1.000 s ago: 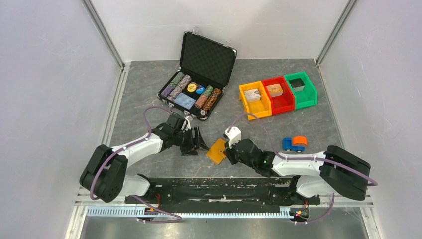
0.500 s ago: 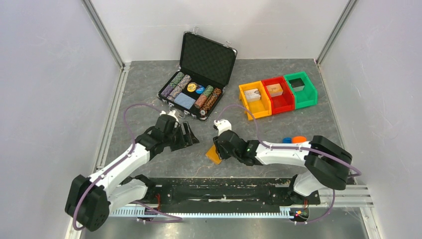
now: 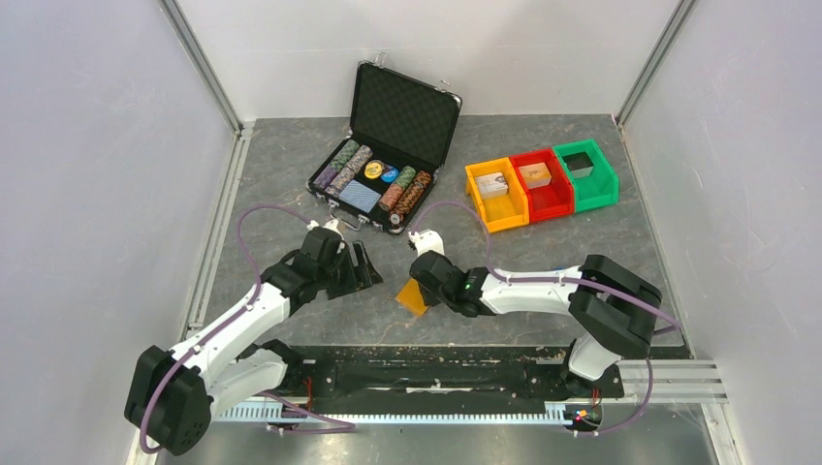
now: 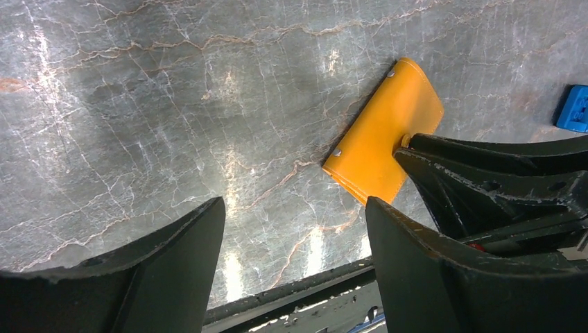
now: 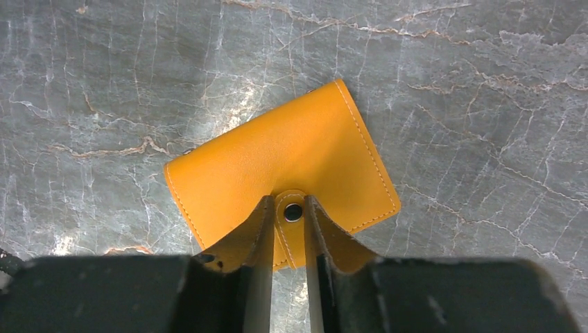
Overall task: Take the credit cards out of the card holder
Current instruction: Open the card holder at the center of the board.
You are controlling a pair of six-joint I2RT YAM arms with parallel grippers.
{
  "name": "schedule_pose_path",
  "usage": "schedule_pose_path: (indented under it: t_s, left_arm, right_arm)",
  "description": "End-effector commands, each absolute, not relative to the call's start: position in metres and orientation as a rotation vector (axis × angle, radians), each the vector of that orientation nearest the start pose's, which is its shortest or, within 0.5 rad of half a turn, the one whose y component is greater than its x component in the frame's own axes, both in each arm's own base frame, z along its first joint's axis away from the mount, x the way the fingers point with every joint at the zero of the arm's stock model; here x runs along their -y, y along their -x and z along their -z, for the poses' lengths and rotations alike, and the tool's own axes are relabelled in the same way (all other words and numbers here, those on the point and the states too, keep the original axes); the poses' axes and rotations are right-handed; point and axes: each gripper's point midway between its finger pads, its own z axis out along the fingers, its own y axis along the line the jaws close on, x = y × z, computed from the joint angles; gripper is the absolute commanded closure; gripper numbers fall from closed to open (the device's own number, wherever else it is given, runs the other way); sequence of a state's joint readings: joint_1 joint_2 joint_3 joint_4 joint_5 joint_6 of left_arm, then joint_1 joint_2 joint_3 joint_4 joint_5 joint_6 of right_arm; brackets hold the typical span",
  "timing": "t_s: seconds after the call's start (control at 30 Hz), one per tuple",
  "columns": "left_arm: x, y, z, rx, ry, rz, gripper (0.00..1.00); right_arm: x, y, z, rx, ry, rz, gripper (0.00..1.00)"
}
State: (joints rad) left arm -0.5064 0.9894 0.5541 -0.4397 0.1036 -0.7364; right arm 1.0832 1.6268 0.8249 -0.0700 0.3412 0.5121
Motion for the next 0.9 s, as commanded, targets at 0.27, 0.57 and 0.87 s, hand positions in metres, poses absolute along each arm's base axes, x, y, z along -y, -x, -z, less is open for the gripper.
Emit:
schedule_pose_path:
  t_s: [0.27,0.57,0.87]
  left_arm:
    - [0.176,-0.205,-0.080,-2.556,0.181,0.700,0.21]
    - [0.184,-0.201,-0.072,-2.578,0.191,0.766,0.23]
    - [0.210,-0.198,-0.070,-2.606,0.096,0.919,0.21]
  right_arm:
    - [-0.310,-0.200,-0.031,-2.222,0.564,-0.476,1.00]
    - [-0.317,-0.203,-0.070,-2.019,0.539,-0.652,1.00]
    - [-0.309,-0.216,-0.111,-1.903,0.330,-0.815,1.00]
